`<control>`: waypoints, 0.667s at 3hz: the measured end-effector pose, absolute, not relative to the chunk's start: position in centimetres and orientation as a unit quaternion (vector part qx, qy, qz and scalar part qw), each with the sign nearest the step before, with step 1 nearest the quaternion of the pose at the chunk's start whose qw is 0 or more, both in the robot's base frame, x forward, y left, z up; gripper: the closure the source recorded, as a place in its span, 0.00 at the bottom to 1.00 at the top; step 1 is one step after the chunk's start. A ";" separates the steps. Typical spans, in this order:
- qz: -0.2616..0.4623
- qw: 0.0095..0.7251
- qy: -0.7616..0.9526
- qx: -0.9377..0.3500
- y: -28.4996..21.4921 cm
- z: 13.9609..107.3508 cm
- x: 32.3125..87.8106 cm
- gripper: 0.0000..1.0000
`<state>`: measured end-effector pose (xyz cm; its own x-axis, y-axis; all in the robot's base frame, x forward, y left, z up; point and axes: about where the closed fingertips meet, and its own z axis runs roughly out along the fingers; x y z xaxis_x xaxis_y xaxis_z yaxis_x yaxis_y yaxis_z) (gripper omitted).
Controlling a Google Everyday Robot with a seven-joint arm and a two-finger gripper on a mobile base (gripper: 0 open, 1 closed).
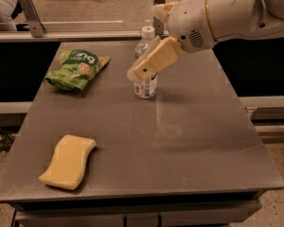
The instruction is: Knock blue plastic bottle over
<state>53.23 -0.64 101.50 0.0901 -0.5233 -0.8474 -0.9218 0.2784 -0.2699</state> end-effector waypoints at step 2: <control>0.210 0.482 0.665 -0.530 -3.6 98.7 54.6 0.00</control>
Offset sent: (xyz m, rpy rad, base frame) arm 0.0212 -0.0514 -0.0519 0.0343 0.0680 -0.1266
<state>54.60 -3.58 98.69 0.0261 -0.5027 -0.8641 -0.9080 0.3496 -0.2309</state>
